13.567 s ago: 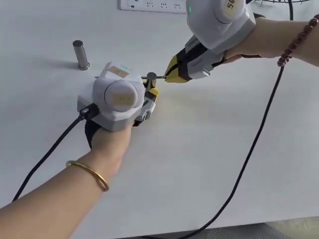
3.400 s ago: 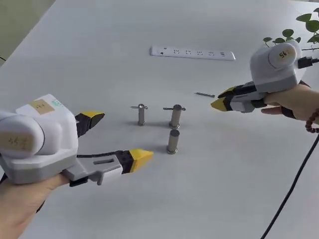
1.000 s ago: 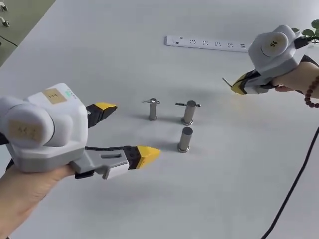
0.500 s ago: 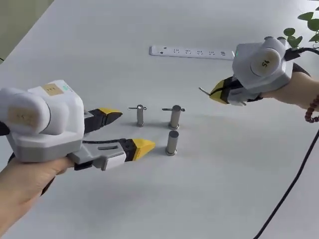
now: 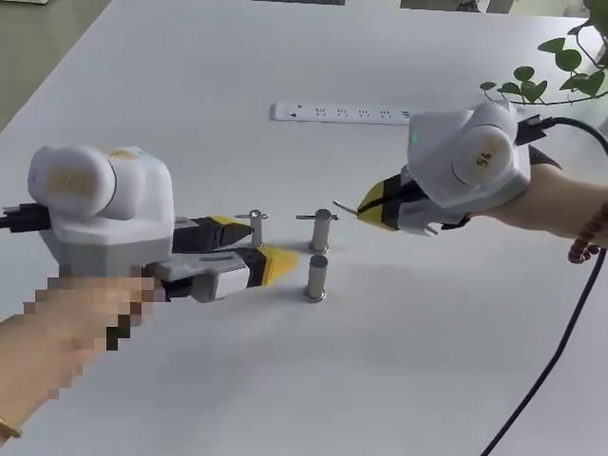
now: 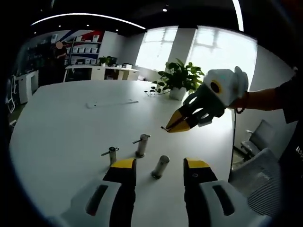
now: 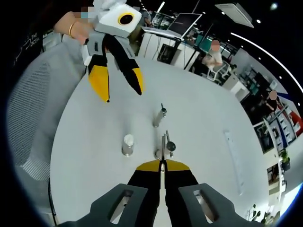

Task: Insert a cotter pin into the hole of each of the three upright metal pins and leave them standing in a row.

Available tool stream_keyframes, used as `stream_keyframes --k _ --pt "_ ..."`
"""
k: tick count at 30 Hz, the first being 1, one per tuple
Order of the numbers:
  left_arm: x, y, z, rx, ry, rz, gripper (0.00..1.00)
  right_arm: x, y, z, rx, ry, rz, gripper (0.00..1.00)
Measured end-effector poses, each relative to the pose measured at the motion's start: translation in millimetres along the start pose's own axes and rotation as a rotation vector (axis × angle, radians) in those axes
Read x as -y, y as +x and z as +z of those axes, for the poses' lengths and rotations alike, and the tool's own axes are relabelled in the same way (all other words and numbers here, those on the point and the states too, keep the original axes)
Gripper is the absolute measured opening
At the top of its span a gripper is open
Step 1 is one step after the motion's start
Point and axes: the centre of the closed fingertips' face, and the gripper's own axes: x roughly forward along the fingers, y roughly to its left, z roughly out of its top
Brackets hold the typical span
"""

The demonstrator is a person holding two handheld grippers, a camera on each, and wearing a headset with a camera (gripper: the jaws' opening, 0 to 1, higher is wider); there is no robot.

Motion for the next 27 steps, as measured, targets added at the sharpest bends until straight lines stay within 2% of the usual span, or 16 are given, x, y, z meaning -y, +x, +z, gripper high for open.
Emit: stream_keyframes --k 4,8,18,27 --pt "-0.1 5.4 0.7 -0.005 -0.03 -0.007 0.34 -7.8 0.4 8.9 0.012 -0.022 0.014 0.0" --pt "4.0 10.4 2.2 -0.014 -0.068 -0.036 0.28 -13.9 0.9 16.8 0.022 -0.048 0.029 0.0" --pt "9.0 19.6 7.3 -0.033 -0.12 -0.055 0.18 -20.5 3.2 25.9 0.032 -0.115 0.047 0.0" --pt "18.7 24.4 11.8 -0.038 -0.171 -0.099 0.1 -25.0 2.9 34.2 0.038 -0.165 0.061 0.0"
